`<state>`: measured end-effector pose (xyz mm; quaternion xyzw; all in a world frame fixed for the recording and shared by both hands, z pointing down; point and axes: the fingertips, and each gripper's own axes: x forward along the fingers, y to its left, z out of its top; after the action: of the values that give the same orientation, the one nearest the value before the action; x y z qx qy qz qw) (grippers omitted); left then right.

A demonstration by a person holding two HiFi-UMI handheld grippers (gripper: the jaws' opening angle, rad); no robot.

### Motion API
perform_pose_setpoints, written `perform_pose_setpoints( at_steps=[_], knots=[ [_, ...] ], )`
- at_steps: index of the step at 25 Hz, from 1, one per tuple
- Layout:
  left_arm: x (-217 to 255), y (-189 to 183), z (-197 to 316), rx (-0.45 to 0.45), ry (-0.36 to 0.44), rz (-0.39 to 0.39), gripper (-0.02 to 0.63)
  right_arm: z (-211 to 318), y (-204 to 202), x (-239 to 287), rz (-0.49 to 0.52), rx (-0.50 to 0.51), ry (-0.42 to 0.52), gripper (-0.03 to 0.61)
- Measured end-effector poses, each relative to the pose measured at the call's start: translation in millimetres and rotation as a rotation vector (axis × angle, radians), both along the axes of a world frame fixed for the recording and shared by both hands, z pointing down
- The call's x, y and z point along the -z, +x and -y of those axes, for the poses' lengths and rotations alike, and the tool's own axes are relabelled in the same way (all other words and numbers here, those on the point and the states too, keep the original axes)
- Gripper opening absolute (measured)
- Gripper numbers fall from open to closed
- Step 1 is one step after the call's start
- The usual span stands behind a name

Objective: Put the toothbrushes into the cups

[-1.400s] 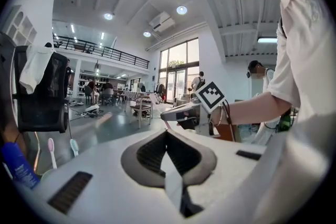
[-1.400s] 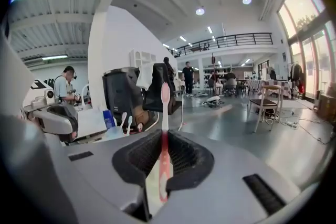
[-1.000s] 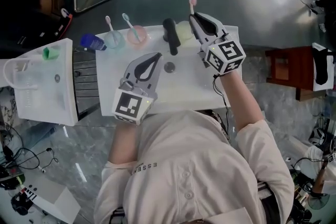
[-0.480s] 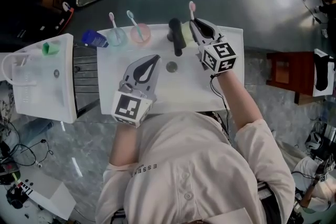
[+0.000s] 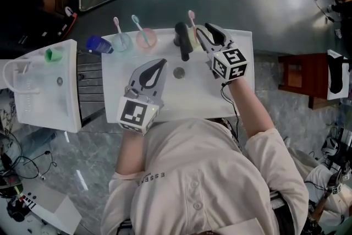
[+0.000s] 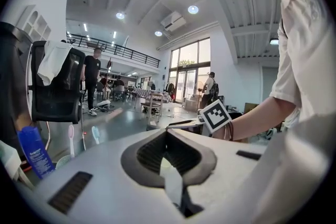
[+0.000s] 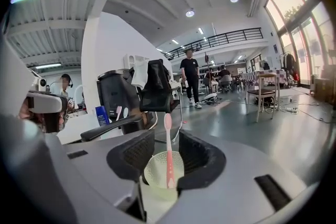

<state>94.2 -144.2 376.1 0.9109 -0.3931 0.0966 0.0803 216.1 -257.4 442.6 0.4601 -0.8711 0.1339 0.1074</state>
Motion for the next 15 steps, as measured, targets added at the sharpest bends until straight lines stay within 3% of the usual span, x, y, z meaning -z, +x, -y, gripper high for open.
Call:
perform_pose_setpoints(
  at_steps=[9,12,15],
  knots=[
    [23,5,2,-0.035,0.065,0.001,0.0,-25,12,68,0.048,-0.048,0.135,0.133],
    [32,4,3,-0.046,0.094,0.006,0.002,-39,12,94,0.044,-0.051,0.2,0.039],
    [43,3,8,-0.056,0.112,0.008,0.0,-52,11,114,0.036,-0.048,0.248,0.017]
  ],
)
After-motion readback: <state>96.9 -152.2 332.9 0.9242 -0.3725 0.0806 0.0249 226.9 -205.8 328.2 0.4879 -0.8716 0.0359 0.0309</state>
